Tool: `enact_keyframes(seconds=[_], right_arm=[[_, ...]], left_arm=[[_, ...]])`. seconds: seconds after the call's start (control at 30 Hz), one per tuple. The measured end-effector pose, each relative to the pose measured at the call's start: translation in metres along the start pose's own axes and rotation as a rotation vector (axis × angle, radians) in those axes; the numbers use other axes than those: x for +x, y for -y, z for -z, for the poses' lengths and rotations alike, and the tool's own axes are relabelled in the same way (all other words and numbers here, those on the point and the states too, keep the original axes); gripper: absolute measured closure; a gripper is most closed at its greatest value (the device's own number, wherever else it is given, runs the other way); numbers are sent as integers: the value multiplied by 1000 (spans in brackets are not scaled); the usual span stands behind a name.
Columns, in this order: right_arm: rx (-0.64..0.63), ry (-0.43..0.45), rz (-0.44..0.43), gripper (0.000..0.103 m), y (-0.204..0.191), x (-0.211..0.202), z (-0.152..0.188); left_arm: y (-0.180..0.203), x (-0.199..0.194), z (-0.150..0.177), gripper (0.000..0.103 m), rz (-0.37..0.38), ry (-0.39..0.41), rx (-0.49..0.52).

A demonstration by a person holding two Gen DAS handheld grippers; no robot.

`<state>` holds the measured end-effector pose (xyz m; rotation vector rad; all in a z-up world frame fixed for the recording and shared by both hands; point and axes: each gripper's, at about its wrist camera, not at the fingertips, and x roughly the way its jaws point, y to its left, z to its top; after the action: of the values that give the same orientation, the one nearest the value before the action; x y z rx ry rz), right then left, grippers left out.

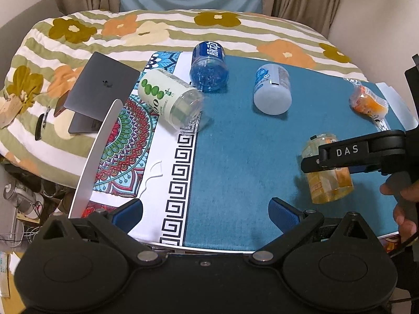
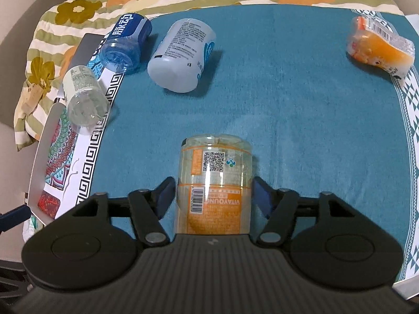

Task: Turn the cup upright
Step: 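Lift the cup with the right tool toward the left tool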

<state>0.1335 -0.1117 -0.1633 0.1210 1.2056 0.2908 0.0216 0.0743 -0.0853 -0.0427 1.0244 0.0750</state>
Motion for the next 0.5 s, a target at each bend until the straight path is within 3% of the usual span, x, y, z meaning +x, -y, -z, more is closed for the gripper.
enact_keyframes(seconds=[0.1, 0.37, 0.5], right_arm=[[17, 5, -6, 6, 1, -2, -2], [111, 70, -47, 6, 23, -41, -4], [143, 117, -31, 6, 41, -70, 1]], left_arm=[[1, -1, -2, 0, 2, 3, 1], [15, -13, -14, 0, 18, 40, 67], [29, -15, -30, 0, 94, 16, 120]])
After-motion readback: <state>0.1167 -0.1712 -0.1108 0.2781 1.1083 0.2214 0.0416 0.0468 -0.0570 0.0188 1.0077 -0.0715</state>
